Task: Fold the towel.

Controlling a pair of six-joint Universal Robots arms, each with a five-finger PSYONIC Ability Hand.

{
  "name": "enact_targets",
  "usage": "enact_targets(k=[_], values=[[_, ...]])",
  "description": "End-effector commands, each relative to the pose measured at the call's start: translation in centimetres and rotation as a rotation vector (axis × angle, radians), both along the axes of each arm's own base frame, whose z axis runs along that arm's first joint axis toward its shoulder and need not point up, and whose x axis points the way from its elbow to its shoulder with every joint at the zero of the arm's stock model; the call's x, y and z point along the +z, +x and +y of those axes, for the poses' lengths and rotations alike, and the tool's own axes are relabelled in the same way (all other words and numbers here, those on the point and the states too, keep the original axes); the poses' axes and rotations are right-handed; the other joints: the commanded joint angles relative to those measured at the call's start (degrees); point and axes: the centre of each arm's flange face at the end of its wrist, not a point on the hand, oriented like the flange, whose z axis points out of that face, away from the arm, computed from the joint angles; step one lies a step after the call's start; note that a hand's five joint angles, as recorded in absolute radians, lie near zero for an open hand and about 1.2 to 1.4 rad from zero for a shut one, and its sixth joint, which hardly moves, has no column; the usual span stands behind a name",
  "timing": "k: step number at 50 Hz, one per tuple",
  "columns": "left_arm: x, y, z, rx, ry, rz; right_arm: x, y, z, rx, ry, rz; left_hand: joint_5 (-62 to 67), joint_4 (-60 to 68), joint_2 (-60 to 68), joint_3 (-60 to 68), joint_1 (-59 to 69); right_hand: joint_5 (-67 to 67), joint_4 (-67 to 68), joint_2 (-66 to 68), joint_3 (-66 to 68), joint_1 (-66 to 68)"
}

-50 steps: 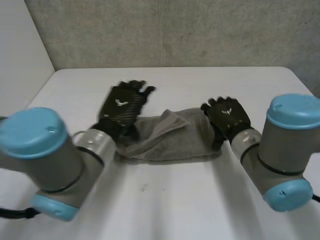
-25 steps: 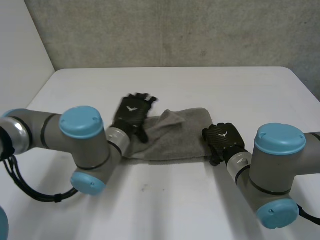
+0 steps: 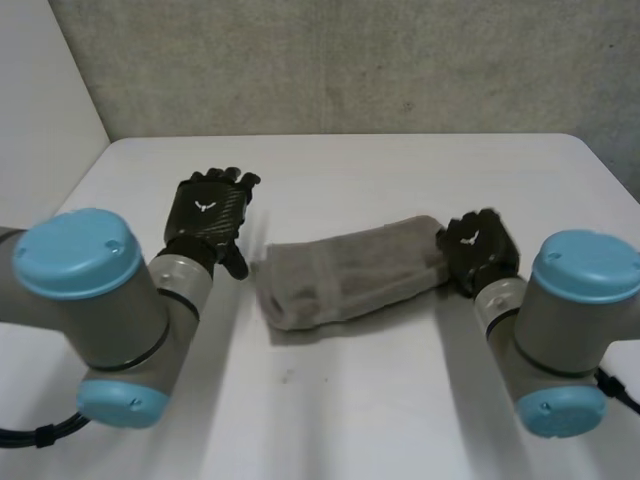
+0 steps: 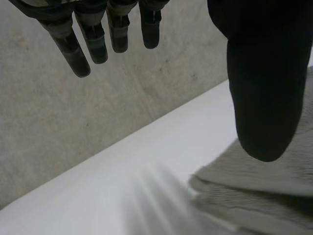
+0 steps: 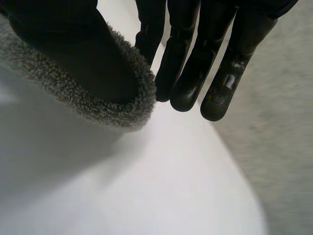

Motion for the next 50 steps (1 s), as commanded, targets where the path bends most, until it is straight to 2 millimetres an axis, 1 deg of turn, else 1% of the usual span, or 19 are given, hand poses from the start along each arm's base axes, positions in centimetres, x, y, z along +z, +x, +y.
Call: enact_targets(k=[1,4,5,6,7,9,12,14,17,21,23,25,26,27,29,36,43,46,50], values=[[1.2,1.1,1.8,-0.024,-0.008,0.008,3.7,-0.2,-1.3,-0.008,-0.182,0.139,0.73,0.50,0.51,0.42,0.41,14.07,11.83,13.13,12.42,27.08],[1.2,1.3,2.1,-0.031,-0.006,0.007,5.1,2.6,-0.2,0.087,-0.232,0.102,0.56,0.33,0.34,0.25,0.24,14.07,11.83,13.13,12.42,27.08],[1.2,1.3,2.1,-0.031,-0.006,0.007,5.7,4.6,1.1,0.169,-0.251,0.078,0.56,0.33,0.34,0.25,0.24,14.07,11.83,13.13,12.42,27.08],[1.2,1.4,2.2,-0.029,-0.003,0.006,5.4,6.5,2.4,0.257,-0.256,0.064,0.56,0.33,0.34,0.25,0.24,14.07,11.83,13.13,12.42,27.08],[1.0,1.6,2.1,-0.025,0.002,0.003,5.4,6.5,2.4,0.258,-0.256,0.064,0.56,0.33,0.34,0.25,0.24,14.07,11.83,13.13,12.42,27.08],[0.9,1.8,2.0,-0.017,0.007,0.002,3.3,9.5,5.5,0.443,-0.222,0.063,0.40,0.16,0.17,0.09,0.07,14.07,11.83,13.13,12.42,27.08],[0.5,2.3,1.8,-0.001,0.017,-0.004,2.2,10.4,7.2,0.526,-0.191,0.077,0.40,0.16,0.17,0.09,0.07,14.07,11.83,13.13,12.42,27.08],[0.4,2.5,1.7,0.005,0.021,-0.006,0.4,11.3,10.4,0.655,-0.145,0.095,0.39,0.16,0.17,0.08,0.07,14.07,11.83,13.13,12.42,27.08],[0.1,2.7,1.9,0.008,0.031,-0.011,-1.5,11.1,11.8,0.693,-0.078,0.106,0.39,0.16,0.17,0.08,0.07,14.07,11.83,13.13,12.42,27.08],[0.5,2.6,2.1,0.000,0.023,-0.006,-1.8,10.6,12.2,0.686,-0.057,0.113,0.06,-0.17,-0.16,-0.25,-0.26,14.07,11.83,13.13,12.42,27.08],[0.7,2.5,2.1,-0.004,0.016,-0.003,-1.6,10.4,12.3,0.679,-0.054,0.109,0.06,-0.17,-0.16,-0.25,-0.27,13.62,11.38,12.68,11.97,26.64],[0.9,2.3,2.0,-0.007,0.010,0.001,-0.5,10.0,12.2,0.639,-0.050,0.072,-0.28,-0.51,-0.50,-0.58,-0.60,-30.74,-32.98,-31.68,-32.39,-17.73],[1.2,2.1,1.9,-0.012,-0.002,0.007,-0.5,10.0,12.2,0.639,-0.050,0.072,-0.28,-0.51,-0.50,-0.59,-0.60,-30.95,-33.19,-31.89,-32.60,-17.94],[1.2,2.1,1.9,-0.012,-0.003,0.007,0.2,9.6,11.6,0.599,-0.042,0.037,-0.28,-0.51,-0.50,-0.59,-0.60,-47.27,-49.51,-48.21,-48.92,-34.26],[2.4,1.4,1.8,-0.026,-0.036,0.029,1.1,9.2,10.8,0.553,-0.029,-0.017,-0.28,-0.51,-0.50,-0.59,-0.60,-55.93,-58.17,-56.87,-57.58,-42.92],[4.6,-0.5,1.8,-0.069,-0.073,0.131,6.6,6.1,7.4,0.355,0.126,-0.409,0.56,0.33,0.33,0.25,0.23,-55.93,-58.17,-56.87,-57.58,-42.92],[5.6,-2.3,1.2,-0.105,-0.033,0.263,7.6,3.1,4.4,0.197,0.341,-0.527,1.24,1.00,1.01,0.93,0.91,-55.93,-58.17,-56.87,-57.58,-42.92],[4.6,-4.2,2.0,-0.149,0.038,0.273,7.0,2.8,3.8,0.174,0.455,-0.523,1.24,1.00,1.01,0.93,0.91,-55.93,-58.17,-56.87,-57.58,-42.92],[1.3,-5.7,2.1,-0.159,0.176,0.224,5.4,2.6,2.5,0.143,0.534,-0.505,1.07,0.84,0.85,0.76,0.75,-55.93,-58.17,-56.87,-57.58,-42.92]])
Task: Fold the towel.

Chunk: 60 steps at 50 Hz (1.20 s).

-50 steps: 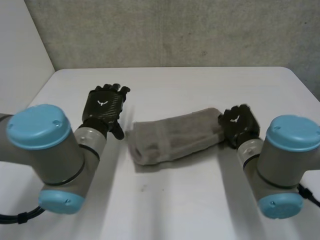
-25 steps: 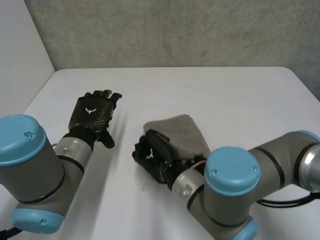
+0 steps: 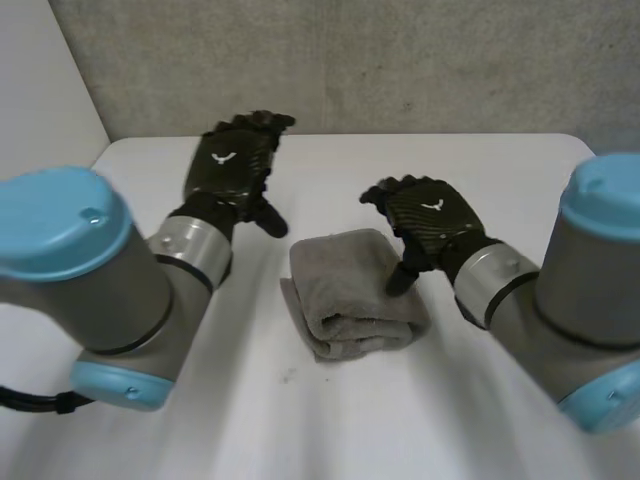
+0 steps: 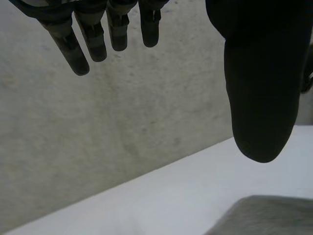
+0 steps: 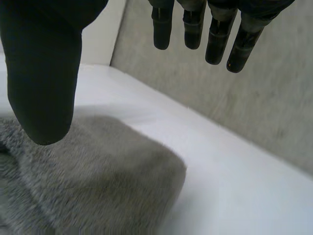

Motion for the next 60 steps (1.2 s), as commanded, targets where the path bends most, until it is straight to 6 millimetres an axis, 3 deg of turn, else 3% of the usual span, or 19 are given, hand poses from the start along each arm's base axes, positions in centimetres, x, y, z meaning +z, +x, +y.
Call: enact_targets(k=[1,3,11,17,24,28,32,33,36,37,38,39,41,42,44,45,49,55,60], values=[[-3.7,-2.4,0.5,-0.054,0.163,-0.045,-2.4,-0.6,-2.6,-0.009,0.177,0.042,1.08,2.03,1.80,1.80,1.64,-3.02,-3.18,-2.64,-2.12,-1.68],[-6.2,-2.6,0.4,-0.050,0.236,-0.087,-3.0,-0.6,-3.1,-0.014,0.186,0.045,1.08,2.03,1.80,1.80,1.64,-3.02,-3.18,-2.64,-2.12,-1.68],[-10.7,-2.5,0.3,-0.042,0.322,-0.165,-6.0,-0.2,-4.8,-0.020,0.226,0.084,0.91,1.86,1.63,1.63,1.47,-3.02,-3.18,-2.64,-2.12,-1.68],[-11.5,-2.0,0.5,-0.034,0.354,-0.192,-7.6,0.0,-5.2,-0.008,0.224,0.137,0.91,1.86,1.63,1.63,1.47,-3.02,-3.18,-2.64,-2.12,-1.68],[-9.4,-1.5,1.0,-0.036,0.346,-0.187,-7.1,-0.1,-5.4,-0.002,0.165,0.184,0.74,1.69,1.47,1.46,1.30,-3.02,-3.18,-2.64,-2.12,-1.68],[-9.2,-1.5,1.1,-0.039,0.345,-0.187,-5.6,-0.1,-5.4,-0.016,0.125,0.175,0.74,1.69,1.47,1.46,1.30,-3.02,-3.18,-2.64,-2.12,-1.68],[-7.0,-1.5,1.1,-0.038,0.309,-0.161,-3.4,-0.3,-5.3,-0.043,0.069,0.157,0.58,1.52,1.30,1.29,1.14,-3.02,-3.18,-2.64,-2.12,-1.68],[-7.0,-1.5,1.1,-0.038,0.308,-0.161,-1.9,-0.5,-5.4,-0.063,0.029,0.140,0.58,1.52,1.30,1.29,1.14,-3.02,-3.18,-2.64,-2.12,-1.68],[-1.0,-0.9,1.2,-0.035,0.192,-0.086,1.8,-1.2,-5.5,-0.132,-0.077,0.091,0.24,1.19,0.96,0.96,0.80,-3.02,-3.18,-2.64,-2.12,-1.68],[-1.0,-0.9,1.2,-0.035,0.191,-0.086,3.5,-1.7,-5.6,-0.182,-0.132,0.064,0.24,1.18,0.96,0.96,0.80,-3.02,-3.18,-2.64,-2.12,-1.68],[1.0,-0.5,1.2,-0.026,0.149,-0.061,3.5,-1.7,-5.6,-0.182,-0.133,0.064,0.24,1.18,0.96,0.96,0.80,-3.02,-3.18,-2.64,-2.12,-1.68],[1.0,-0.5,1.2,-0.025,0.149,-0.061,4.9,-2.2,-5.5,-0.232,-0.176,0.045,0.24,1.18,0.96,0.96,0.80,-3.02,-3.18,-2.64,-2.12,-1.68],[5.0,1.6,0.5,0.028,0.069,-0.016,6.3,-2.7,-5.3,-0.276,-0.214,0.028,0.07,1.02,0.79,0.79,0.63,-3.02,-3.18,-2.64,-2.12,-1.68],[5.0,1.6,0.5,0.028,0.068,-0.016,7.4,-3.1,-5.0,-0.311,-0.244,0.015,0.07,1.02,0.79,0.79,0.63,-3.02,-3.18,-2.64,-2.12,-1.68],[8.0,4.4,-0.3,0.102,0.019,0.000,8.6,-3.5,-4.6,-0.338,-0.273,0.000,-0.10,0.85,0.62,0.62,0.46,-3.02,-3.18,-2.64,-2.12,-1.68],[8.1,4.4,-0.3,0.102,0.018,0.000,9.5,-3.8,-4.1,-0.352,-0.291,-0.013,-0.10,0.85,0.62,0.62,0.46,-3.02,-3.18,-2.64,-2.12,-1.68],[11.7,7.4,-0.2,0.179,-0.041,0.000,10.9,-4.2,-3.4,-0.356,-0.321,-0.032,-1.27,-0.33,-0.55,-0.55,-0.71,-3.02,-3.18,-2.64,-2.12,-1.68],[13.1,8.7,0.8,0.186,-0.036,-0.037,11.9,-4.2,-2.4,-0.328,-0.341,-0.050,-1.44,-0.50,-0.72,-0.73,-0.88,-3.02,-3.18,-2.64,-2.12,-1.68],[12.8,8.4,1.1,0.144,-0.022,-0.052,12.0,-3.9,-2.1,-0.292,-0.343,-0.057,-1.44,-0.50,-0.72,-0.73,-0.88,-3.02,-3.18,-2.64,-2.12,-1.68]])
